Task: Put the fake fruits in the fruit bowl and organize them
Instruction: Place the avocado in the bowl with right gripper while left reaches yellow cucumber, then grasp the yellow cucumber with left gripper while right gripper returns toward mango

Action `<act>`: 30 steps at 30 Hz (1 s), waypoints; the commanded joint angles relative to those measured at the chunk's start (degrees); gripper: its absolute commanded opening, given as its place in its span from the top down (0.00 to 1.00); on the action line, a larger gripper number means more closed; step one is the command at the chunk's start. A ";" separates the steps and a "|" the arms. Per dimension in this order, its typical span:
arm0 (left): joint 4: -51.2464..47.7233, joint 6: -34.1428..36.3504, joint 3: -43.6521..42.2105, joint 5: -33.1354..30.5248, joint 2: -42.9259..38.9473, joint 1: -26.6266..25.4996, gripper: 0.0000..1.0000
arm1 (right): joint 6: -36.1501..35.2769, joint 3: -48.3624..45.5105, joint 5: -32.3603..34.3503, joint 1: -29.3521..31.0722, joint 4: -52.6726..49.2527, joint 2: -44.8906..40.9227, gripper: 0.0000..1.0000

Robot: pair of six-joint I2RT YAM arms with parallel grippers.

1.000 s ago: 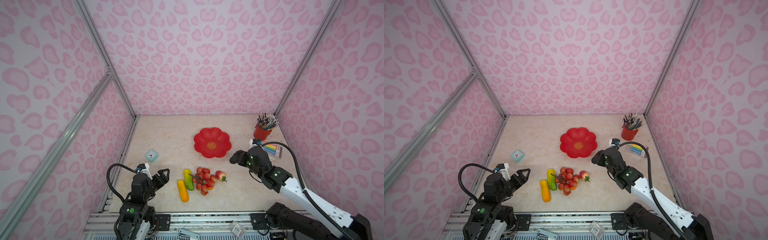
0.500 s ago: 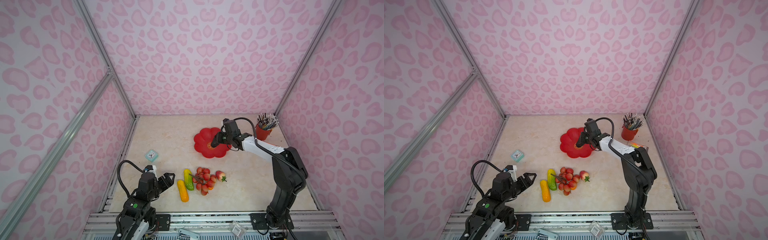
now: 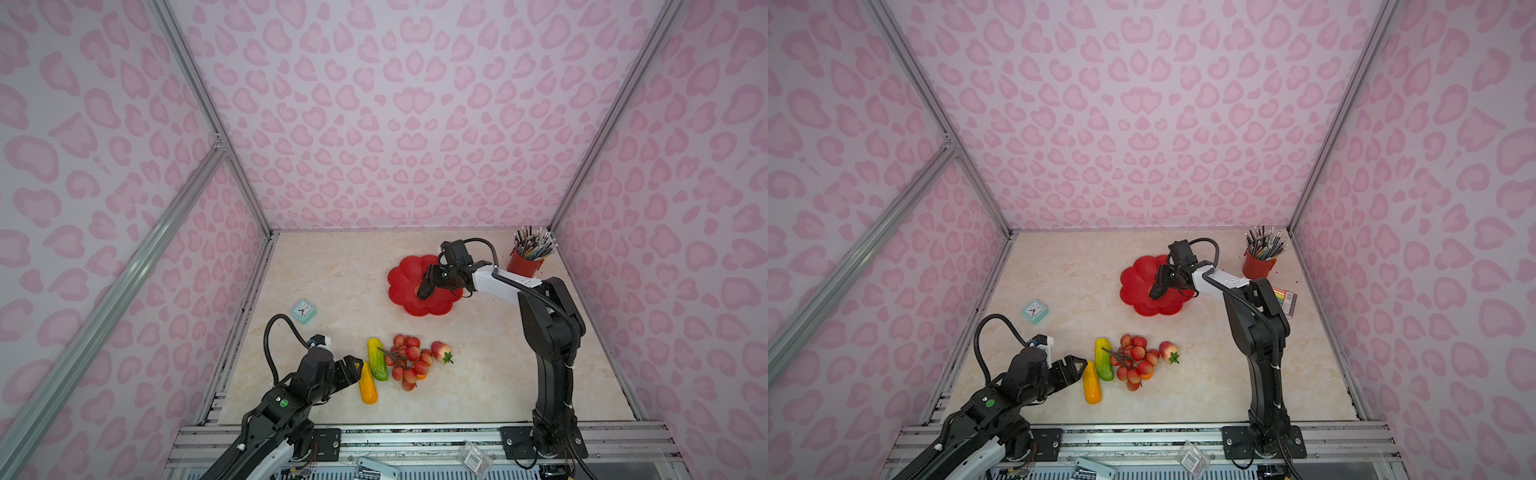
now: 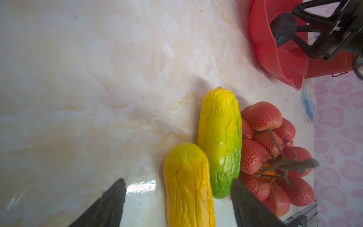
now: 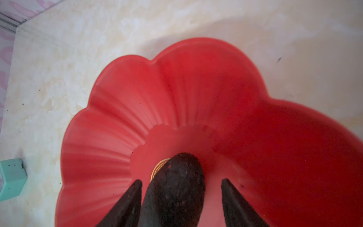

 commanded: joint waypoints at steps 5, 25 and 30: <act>5.12 -1.84 1.38 -7.33 9.71 -6.93 0.18 | -0.74 -9.51 4.72 -0.19 2.07 -15.48 0.28; 2.32 2.21 6.60 -11.42 9.11 -9.04 0.57 | 1.80 -39.02 7.03 0.48 0.78 -45.86 0.28; -2.14 11.49 21.10 -14.41 14.50 -8.62 0.57 | 2.12 -43.49 8.66 5.26 -1.42 -48.21 0.28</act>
